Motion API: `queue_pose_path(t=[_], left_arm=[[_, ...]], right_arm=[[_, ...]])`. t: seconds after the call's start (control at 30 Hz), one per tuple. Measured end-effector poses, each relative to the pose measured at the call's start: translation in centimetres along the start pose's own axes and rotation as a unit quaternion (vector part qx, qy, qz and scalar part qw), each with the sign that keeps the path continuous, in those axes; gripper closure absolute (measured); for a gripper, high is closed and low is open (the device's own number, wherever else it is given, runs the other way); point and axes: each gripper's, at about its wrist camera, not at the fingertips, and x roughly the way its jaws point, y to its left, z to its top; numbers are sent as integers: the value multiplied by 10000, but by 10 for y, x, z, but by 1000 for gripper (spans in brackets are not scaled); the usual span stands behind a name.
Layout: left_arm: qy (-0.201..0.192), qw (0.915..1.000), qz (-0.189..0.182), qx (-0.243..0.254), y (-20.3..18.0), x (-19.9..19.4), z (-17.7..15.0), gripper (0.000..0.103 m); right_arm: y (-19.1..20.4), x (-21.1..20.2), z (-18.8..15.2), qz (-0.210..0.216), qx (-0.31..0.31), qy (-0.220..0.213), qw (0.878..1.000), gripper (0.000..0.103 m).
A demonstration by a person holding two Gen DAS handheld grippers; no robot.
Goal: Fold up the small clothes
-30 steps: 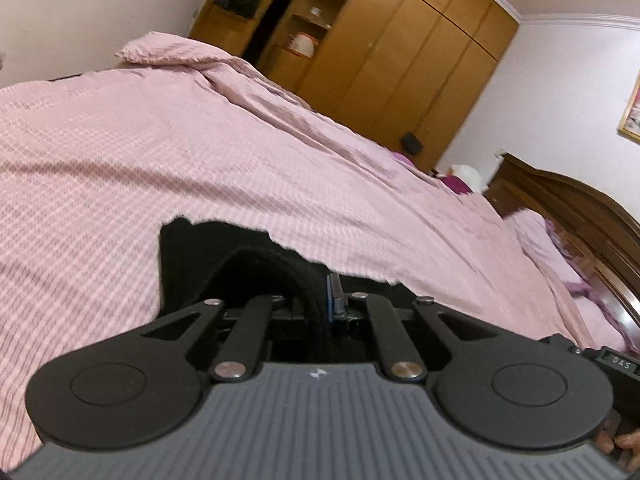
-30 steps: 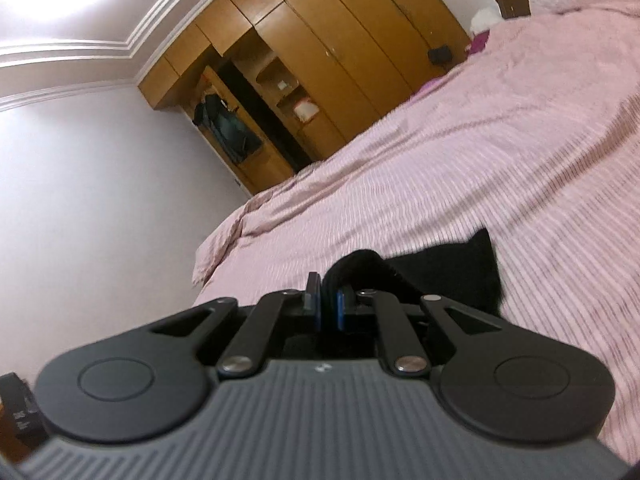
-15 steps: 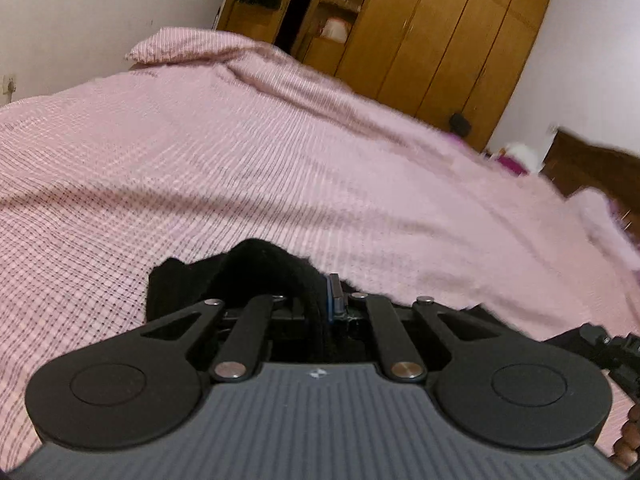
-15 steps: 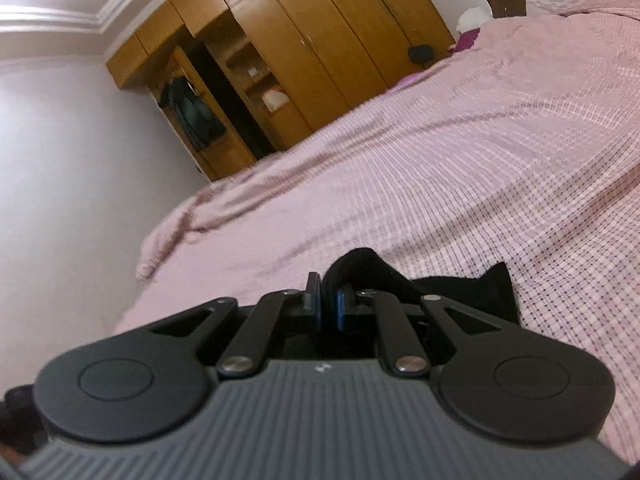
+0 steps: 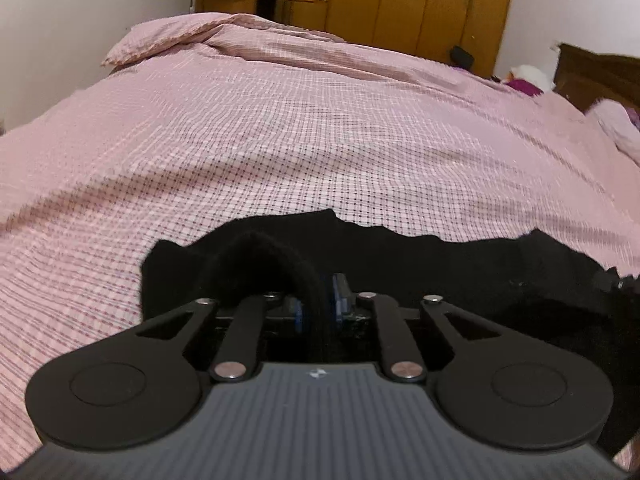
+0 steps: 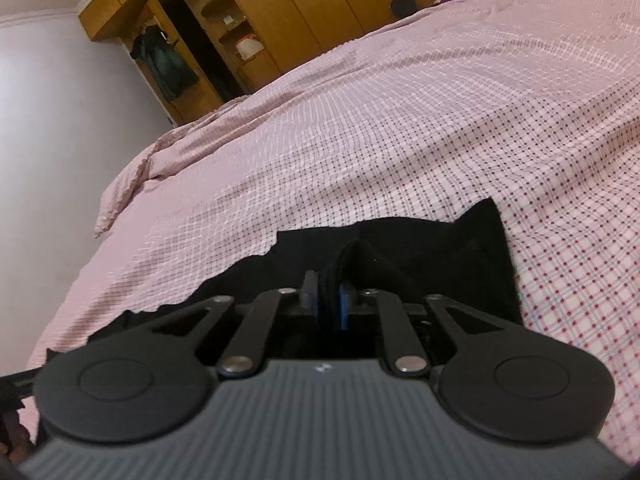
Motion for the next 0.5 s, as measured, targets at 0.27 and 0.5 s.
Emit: queue_pose_path(t=[0.27,0.5], left_arm=[[-330,9994,16,88,5,-52,5,41],[-372,9991,-129,131,5,-79,1,36]], right_arm=[[0,-39,2,214,-295,-52,9993,67],[6,-63,-3,166,-678,-48,9975,67]])
